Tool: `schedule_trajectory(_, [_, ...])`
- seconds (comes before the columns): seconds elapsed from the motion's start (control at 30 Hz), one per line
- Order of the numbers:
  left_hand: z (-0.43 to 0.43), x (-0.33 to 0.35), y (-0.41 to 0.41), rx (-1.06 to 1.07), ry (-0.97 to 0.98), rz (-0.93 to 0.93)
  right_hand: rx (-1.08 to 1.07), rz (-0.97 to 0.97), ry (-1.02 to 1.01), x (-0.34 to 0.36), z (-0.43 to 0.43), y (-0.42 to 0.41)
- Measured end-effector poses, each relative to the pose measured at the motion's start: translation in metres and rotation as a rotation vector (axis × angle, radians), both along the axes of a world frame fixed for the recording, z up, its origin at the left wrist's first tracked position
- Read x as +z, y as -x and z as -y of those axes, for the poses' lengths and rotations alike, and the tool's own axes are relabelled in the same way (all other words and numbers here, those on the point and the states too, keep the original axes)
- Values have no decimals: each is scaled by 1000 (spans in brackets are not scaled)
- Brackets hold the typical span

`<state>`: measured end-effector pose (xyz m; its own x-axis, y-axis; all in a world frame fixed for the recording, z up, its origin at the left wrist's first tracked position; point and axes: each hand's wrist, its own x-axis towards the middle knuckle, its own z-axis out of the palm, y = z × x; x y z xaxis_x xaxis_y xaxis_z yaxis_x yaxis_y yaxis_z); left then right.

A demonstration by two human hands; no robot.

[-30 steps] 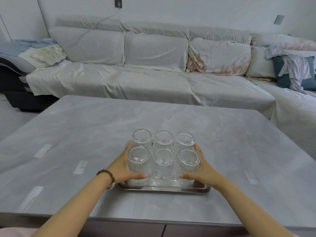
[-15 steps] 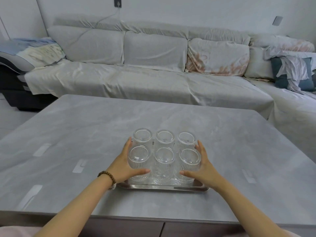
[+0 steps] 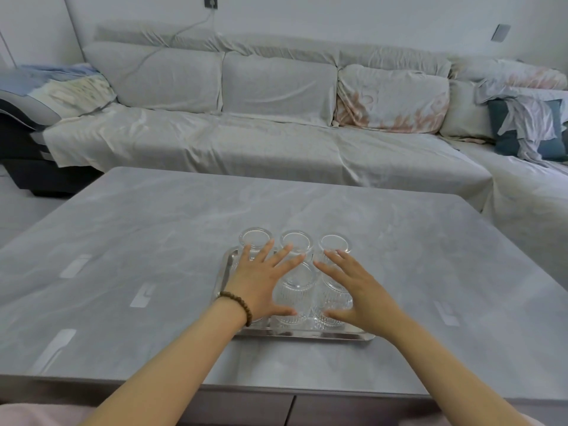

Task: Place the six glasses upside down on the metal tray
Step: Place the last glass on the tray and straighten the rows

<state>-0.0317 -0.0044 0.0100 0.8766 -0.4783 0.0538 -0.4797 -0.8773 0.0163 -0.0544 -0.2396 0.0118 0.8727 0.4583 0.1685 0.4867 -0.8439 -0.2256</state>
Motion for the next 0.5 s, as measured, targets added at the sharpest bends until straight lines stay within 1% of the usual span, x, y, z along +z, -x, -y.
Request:
schedule_trajectory(0.33, [5,1,2,36,-16,13,-42,6,-62,-2,-5,4])
schedule_trajectory(0.5, [5,0,2,28,10,23,-48,8,-38,-2,-7,5])
